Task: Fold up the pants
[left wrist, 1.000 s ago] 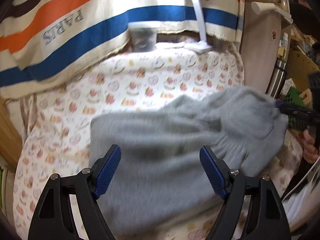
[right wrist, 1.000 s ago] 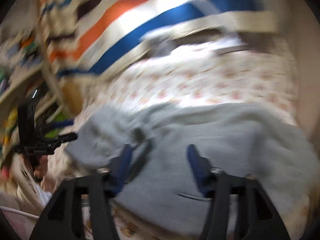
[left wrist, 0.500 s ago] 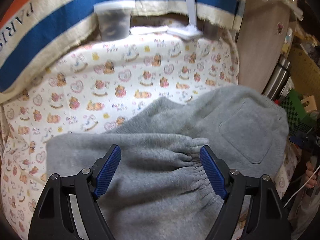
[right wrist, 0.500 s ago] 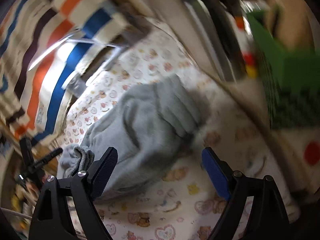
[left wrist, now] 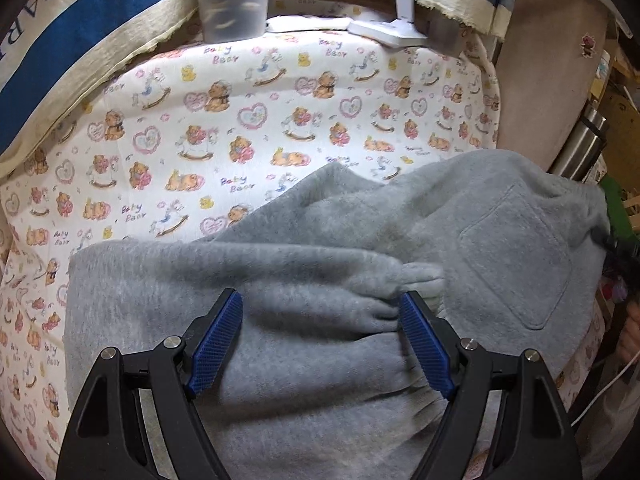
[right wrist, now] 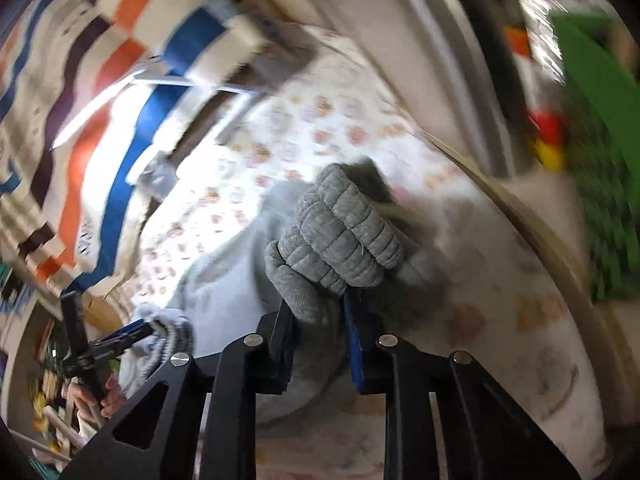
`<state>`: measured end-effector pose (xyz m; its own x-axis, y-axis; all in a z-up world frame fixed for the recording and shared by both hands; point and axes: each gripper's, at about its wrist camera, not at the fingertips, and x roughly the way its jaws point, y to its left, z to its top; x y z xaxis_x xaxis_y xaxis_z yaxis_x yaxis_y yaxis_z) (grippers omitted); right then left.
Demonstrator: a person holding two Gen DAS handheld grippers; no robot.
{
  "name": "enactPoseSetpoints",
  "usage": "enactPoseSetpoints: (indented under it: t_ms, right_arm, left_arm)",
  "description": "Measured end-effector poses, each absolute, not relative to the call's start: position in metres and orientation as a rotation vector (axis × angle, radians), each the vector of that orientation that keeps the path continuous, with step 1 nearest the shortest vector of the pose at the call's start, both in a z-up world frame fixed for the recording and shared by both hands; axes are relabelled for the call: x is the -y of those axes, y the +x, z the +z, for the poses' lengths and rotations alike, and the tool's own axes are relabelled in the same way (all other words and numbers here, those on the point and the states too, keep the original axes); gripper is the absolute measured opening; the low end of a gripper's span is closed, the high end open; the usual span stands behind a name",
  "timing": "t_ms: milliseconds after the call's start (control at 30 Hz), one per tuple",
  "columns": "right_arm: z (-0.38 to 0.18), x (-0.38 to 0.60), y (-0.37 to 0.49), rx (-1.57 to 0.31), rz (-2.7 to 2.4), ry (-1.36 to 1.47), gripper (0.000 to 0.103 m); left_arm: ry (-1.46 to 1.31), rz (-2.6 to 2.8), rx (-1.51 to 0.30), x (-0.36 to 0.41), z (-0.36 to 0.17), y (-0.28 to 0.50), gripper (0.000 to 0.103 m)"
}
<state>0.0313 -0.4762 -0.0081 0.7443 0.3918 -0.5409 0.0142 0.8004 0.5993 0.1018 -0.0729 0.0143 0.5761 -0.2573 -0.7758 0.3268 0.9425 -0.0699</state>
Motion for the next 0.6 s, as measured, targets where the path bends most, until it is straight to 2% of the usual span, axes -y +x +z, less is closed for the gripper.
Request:
enactPoseSetpoints:
  t_ms: [200, 467, 500, 567, 600]
  right_arm:
    - [0.028, 0.463, 0.055, -0.711, 0.275, 0.548, 0.022]
    - [-0.026, 0.490, 0.050, -0.812, 0.208, 0.684, 0.023]
    - [-0.030, 0.493, 0.047, -0.815, 0.210, 0.698, 0.025]
    - [-0.037, 0.498, 0.043, -0.822, 0.206, 0.723, 0.040]
    - [-0.040, 0.499, 0.042, -0.828, 0.195, 0.730, 0.057]
  left_arm:
    - [0.072, -0.370, -0.849, 0.081, 0.031, 0.098, 0.080]
    - [0.070, -0.367, -0.872, 0.082, 0.025, 0.098, 0.080]
    - [0.069, -0.368, -0.871, 0.082, 0.025, 0.097, 0.080]
    - [0.063, -0.369, -0.867, 0.081, 0.027, 0.096, 0.080]
    - [0.060, -0.368, -0.866, 0.080, 0.027, 0.096, 0.080]
